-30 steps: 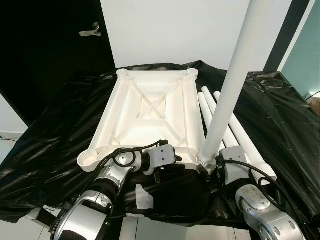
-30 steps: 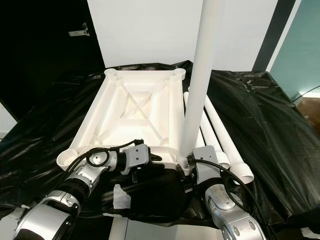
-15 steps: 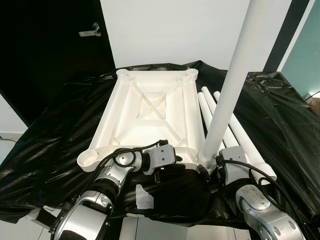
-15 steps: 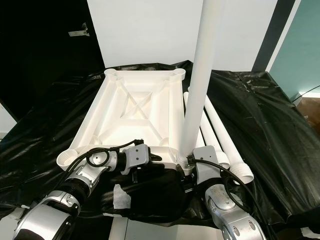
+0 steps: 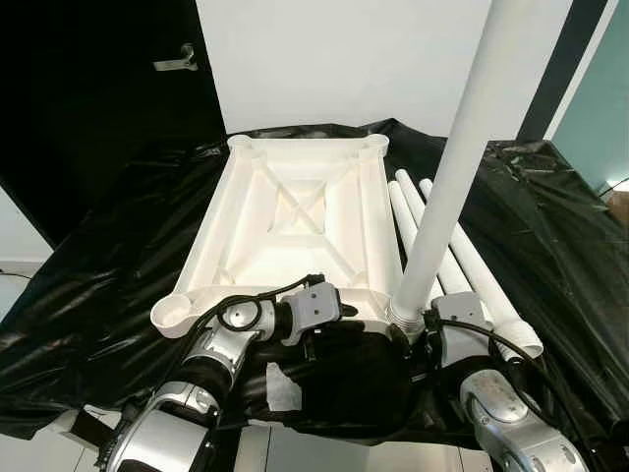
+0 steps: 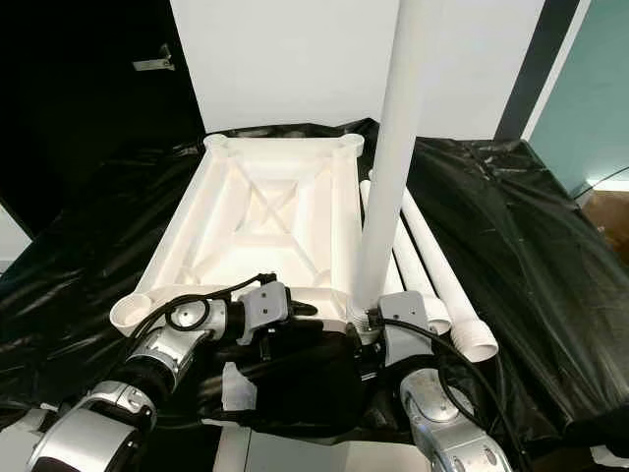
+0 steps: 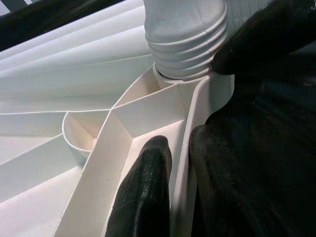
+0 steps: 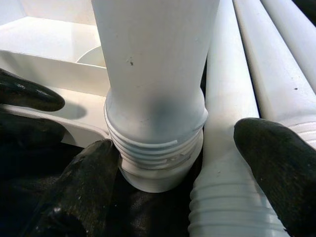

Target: Building children table

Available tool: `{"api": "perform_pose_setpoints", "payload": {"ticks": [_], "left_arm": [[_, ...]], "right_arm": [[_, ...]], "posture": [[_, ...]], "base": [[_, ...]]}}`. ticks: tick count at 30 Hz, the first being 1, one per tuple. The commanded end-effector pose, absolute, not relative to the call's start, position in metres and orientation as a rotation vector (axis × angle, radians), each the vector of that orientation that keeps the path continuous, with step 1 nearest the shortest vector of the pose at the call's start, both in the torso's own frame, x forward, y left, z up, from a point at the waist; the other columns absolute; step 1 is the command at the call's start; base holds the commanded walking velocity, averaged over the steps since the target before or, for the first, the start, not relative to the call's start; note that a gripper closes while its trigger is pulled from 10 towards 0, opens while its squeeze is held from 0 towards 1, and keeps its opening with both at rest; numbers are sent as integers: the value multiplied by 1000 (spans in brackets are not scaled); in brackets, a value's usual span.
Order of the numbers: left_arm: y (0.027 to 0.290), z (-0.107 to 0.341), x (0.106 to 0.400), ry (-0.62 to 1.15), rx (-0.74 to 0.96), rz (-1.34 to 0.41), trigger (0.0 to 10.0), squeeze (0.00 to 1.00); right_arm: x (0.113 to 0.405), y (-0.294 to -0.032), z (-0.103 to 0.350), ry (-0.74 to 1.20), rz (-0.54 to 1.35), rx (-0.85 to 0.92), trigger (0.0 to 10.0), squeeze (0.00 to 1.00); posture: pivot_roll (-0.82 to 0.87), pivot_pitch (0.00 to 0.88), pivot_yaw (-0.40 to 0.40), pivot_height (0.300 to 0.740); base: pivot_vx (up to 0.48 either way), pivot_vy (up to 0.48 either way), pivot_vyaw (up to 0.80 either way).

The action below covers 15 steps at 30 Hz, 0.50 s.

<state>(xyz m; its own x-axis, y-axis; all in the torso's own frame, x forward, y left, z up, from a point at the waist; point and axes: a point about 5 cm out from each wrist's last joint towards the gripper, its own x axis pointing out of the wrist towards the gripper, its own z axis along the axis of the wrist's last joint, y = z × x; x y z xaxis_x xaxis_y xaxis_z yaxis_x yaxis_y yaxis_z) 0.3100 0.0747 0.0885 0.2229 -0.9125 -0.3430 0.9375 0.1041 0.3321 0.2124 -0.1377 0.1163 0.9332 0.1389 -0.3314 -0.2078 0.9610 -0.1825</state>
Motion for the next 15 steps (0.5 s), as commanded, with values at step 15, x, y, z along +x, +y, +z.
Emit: {"api": "perform_pose_setpoints", "payload": {"ticks": [15], "left_arm": [[86, 72, 303, 125, 497, -1326, 10000, 0]], "right_arm": [[217, -151, 142, -57, 88, -238, 10000, 0]], "posture": [[-196, 0, 0, 740]], "base": [[0, 0, 0]]}}
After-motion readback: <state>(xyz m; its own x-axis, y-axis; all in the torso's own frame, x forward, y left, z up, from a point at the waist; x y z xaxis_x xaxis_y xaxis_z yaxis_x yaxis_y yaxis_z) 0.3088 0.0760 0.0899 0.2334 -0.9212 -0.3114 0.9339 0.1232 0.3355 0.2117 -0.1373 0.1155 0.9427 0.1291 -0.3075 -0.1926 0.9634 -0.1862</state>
